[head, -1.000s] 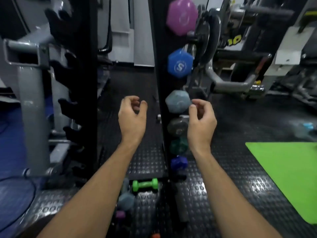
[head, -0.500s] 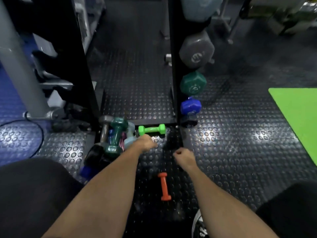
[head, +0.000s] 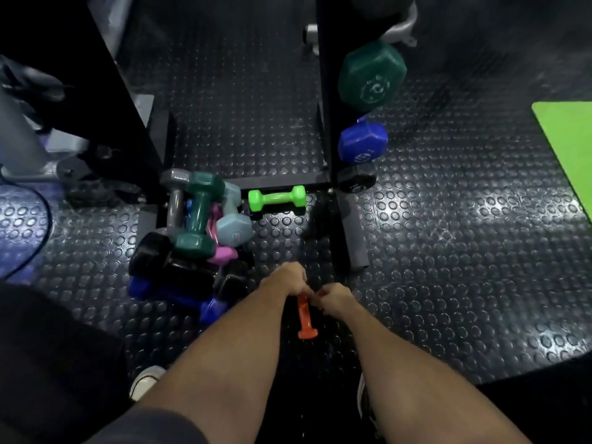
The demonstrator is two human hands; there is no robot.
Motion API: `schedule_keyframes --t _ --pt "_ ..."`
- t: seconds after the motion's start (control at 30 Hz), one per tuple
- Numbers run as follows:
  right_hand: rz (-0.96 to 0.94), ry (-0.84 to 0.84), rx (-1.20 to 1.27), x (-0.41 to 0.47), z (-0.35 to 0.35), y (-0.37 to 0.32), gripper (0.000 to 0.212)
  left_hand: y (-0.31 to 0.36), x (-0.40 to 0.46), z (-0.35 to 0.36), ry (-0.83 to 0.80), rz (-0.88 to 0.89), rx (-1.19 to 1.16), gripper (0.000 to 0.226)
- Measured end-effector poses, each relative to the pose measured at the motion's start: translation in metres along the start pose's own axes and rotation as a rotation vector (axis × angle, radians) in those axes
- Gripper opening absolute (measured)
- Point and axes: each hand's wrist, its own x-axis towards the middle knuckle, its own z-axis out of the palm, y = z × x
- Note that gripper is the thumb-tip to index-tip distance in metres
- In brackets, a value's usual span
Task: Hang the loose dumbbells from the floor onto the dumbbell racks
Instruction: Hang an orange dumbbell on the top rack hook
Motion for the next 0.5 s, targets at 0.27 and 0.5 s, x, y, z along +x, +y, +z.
schedule_keyframes --t 0.27,0.5 --pt "-0.009 -0.068 0.133 -0.003 0.006 0.013 0.017 0.001 0.013 0.009 0.077 0.033 -0.130 0.013" --pt "-0.180 -0.036 0.475 -0.021 -0.046 -0.019 0.022 0.021 0.004 -0.059 0.118 0.217 -0.380 0.017"
